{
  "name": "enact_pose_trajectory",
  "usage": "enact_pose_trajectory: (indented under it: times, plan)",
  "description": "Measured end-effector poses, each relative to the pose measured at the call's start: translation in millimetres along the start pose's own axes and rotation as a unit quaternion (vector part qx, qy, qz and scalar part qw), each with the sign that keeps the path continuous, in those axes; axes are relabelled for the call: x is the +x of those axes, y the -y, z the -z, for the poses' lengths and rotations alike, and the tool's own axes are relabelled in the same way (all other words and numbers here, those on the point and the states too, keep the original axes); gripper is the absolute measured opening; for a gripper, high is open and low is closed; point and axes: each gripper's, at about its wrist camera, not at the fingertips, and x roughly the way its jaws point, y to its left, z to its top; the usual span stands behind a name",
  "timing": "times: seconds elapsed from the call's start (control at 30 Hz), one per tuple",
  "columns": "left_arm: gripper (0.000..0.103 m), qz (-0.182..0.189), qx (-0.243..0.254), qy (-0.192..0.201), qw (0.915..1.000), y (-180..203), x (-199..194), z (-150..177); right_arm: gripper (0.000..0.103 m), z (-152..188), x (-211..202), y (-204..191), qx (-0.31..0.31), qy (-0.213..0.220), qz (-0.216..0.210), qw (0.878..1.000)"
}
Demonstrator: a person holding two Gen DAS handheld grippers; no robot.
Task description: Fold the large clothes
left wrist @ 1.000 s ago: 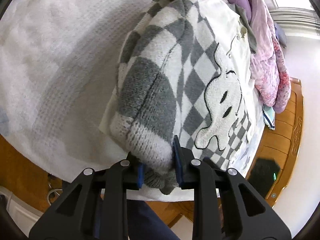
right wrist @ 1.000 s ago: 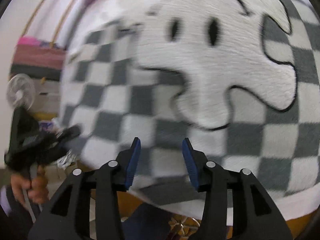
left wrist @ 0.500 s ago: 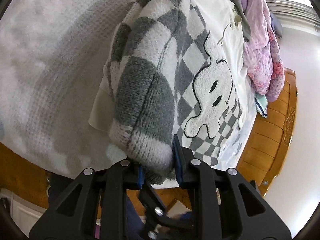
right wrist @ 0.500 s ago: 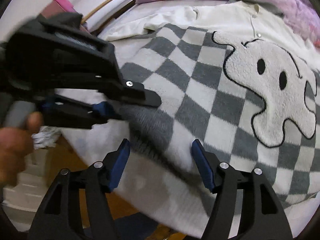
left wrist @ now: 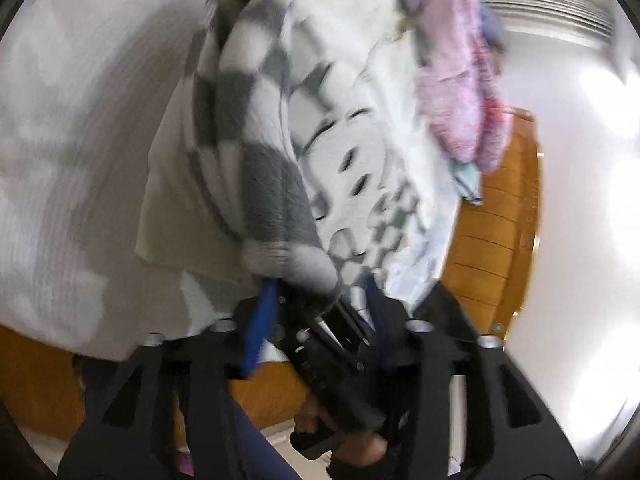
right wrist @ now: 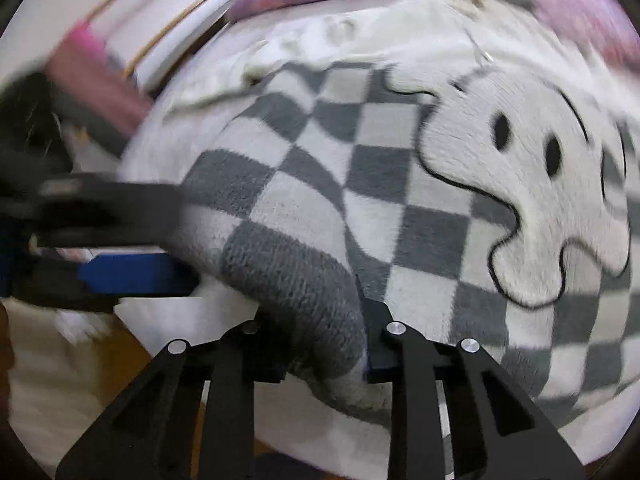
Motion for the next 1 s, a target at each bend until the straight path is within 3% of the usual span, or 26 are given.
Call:
enact_pose_trajectory:
  times: [0.13,0.23,0.33,0.4,0.5,0.63,0.77,0.93,1.0]
  plan:
    - [0.073,-0.033,-0.008,0.096,0.9948,1.4,-32.8,-7.1,0.022,-7.0,-26.8,39.1,0.107,0.02,-0.064,0.992]
    - [0.073,-0.129,-0.012,0.115,0.9848,0.0,-20.6,-21.9,0.022,-8.2,-46.1,59.8,0.147,0.035,-0.092,0.984]
    - [0.073,-0.173,-0.009,0.113,0.9783,8.3,8.9,-39.2,0.022,-1.8,-71.0,75.0,0.169,0.051,-0.117,0.977]
    - [0.074,-0.174,0.007,0.117,0.9778,27.9,29.1,-47.6,0.022,3.6,-86.9,86.5,0.185,0.064,-0.131,0.972]
    - [0.074,-0.163,0.062,0.132,0.9758,72.2,52.5,-47.0,0.022,14.7,-115.2,119.8,0.234,0.099,-0.158,0.954]
    - [0.073,-0.141,0.136,0.114,0.974,139.7,100.7,-31.0,0.022,37.8,-153.5,166.3,0.3,0.134,-0.172,0.929]
    - [0.074,-0.112,0.183,0.08,0.9735,185.9,151.9,-16.8,0.022,61.1,-182.4,215.3,0.346,0.168,-0.155,0.91]
    - [0.078,-0.024,0.229,0.042,0.9723,220.6,195.4,1.8,0.022,90.0,-197.3,271.2,0.402,0.196,-0.132,0.885]
    - [0.078,-0.029,0.232,0.032,0.9718,223.2,209.2,5.6,0.022,101.1,-201.1,287.1,0.422,0.2,-0.126,0.875]
